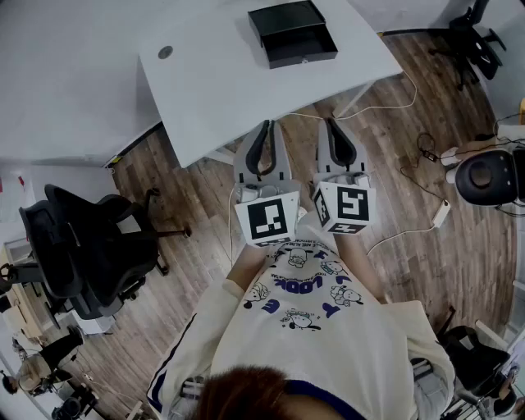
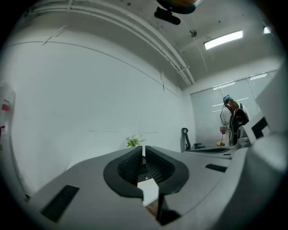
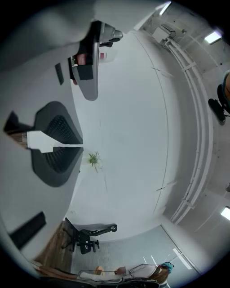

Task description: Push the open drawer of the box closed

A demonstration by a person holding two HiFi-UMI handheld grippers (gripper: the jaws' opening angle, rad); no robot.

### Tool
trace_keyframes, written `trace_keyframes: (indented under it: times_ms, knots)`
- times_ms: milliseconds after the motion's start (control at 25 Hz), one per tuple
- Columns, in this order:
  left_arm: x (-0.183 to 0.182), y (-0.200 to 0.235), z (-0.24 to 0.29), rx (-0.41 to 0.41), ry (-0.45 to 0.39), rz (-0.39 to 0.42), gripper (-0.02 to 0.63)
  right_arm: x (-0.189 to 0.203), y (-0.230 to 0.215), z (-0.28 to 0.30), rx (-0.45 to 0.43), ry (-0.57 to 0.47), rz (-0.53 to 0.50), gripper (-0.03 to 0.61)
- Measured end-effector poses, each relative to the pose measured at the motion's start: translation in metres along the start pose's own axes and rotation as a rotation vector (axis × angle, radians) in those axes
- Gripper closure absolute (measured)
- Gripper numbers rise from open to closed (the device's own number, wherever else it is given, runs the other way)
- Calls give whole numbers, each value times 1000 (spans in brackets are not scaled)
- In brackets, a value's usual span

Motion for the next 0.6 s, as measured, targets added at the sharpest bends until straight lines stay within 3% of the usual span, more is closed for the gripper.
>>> trace_keyframes:
  times_ms: [600]
  knots:
    - [3, -1, 23, 6, 6, 14, 583, 4, -12, 19, -12, 13, 34, 537]
Point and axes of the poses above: the fingertips, and each gripper's own axes: z forward along the fingers, y to its left, x out of its underside, the point moved 3 cm from there along -z, backward along the fingers, and after that the axes turned 2 degrees about z, right-handed, at the moved point
